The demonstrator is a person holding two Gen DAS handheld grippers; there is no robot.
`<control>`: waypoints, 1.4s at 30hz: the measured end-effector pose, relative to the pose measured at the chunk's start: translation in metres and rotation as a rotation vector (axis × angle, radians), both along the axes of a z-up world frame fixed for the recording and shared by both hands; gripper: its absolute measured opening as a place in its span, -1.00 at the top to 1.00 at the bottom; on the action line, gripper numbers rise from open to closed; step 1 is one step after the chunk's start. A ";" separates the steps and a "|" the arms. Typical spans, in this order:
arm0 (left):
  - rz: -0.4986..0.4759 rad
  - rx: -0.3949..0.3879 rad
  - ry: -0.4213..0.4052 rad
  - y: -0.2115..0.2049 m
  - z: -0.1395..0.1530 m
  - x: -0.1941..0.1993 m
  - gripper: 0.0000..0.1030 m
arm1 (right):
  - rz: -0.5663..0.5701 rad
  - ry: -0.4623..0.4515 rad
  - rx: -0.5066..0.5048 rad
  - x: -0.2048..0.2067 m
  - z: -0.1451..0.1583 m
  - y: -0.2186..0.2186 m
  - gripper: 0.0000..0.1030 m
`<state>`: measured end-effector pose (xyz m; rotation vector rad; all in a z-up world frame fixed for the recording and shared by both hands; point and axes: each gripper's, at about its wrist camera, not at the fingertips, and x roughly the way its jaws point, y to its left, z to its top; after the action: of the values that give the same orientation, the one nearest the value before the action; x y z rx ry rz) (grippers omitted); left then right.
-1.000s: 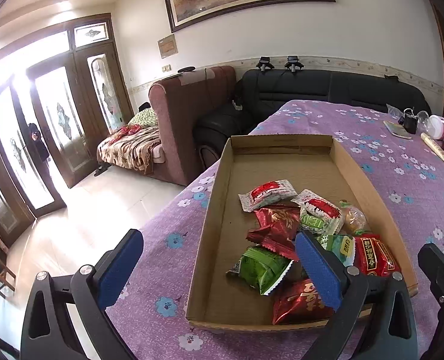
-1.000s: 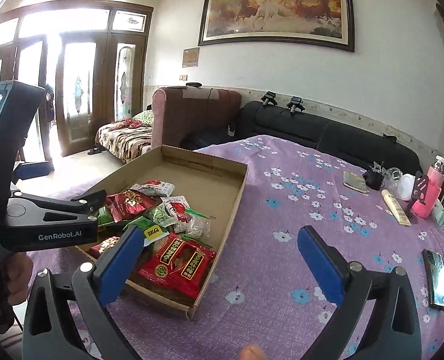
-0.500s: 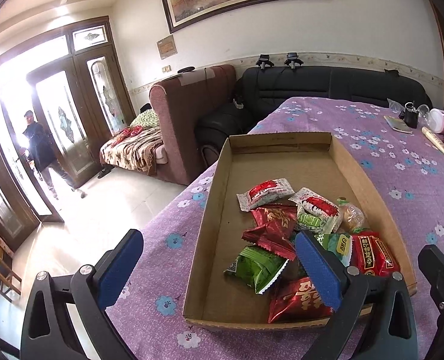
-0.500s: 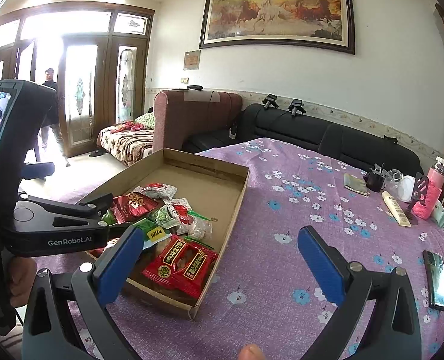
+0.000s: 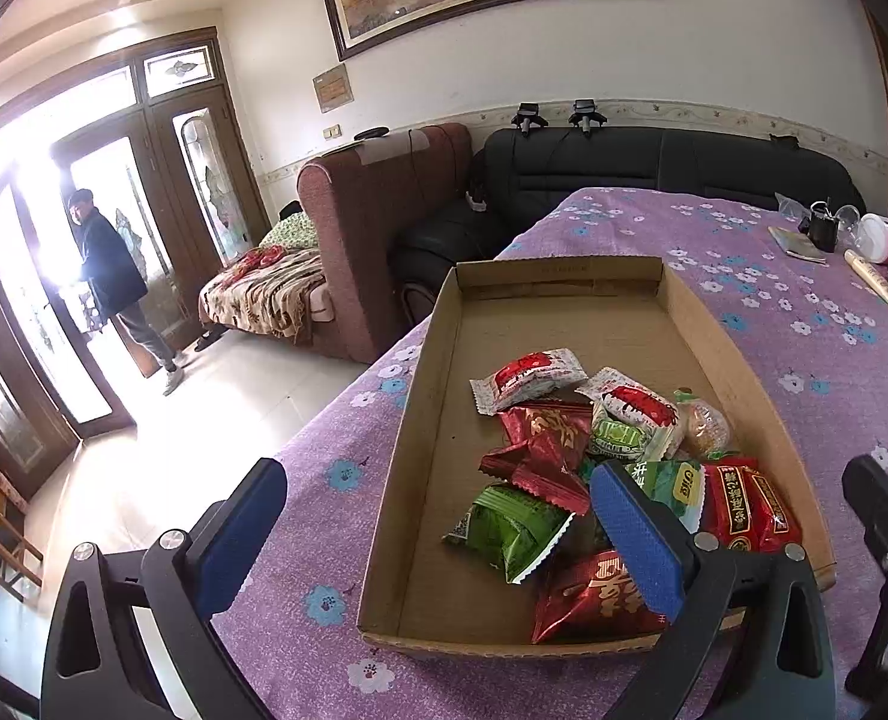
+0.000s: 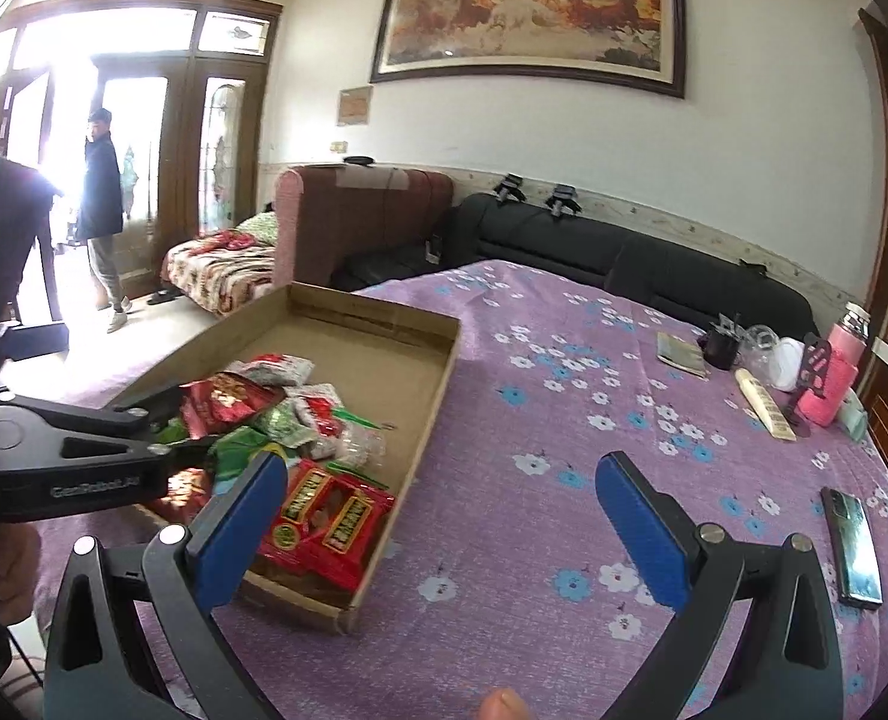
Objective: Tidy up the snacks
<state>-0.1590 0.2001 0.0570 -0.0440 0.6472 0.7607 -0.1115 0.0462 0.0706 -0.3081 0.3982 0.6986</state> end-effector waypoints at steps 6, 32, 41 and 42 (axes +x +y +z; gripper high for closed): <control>-0.004 0.002 -0.002 -0.002 0.000 0.000 -0.99 | -0.041 0.026 -0.010 0.008 -0.003 -0.002 -1.00; -0.017 0.010 0.007 -0.009 0.000 0.003 -0.99 | -0.204 -0.031 -0.061 0.023 -0.003 -0.010 -0.99; -0.005 0.015 0.020 -0.008 -0.001 0.006 -0.99 | -0.204 -0.027 -0.063 0.025 -0.004 -0.009 -0.99; 0.002 0.016 0.023 -0.007 -0.001 0.006 -0.99 | -0.203 -0.026 -0.062 0.025 -0.004 -0.009 -0.99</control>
<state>-0.1532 0.1928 0.0557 -0.0212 0.6630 0.7688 -0.0868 0.0370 0.0663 -0.3302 0.4206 0.4839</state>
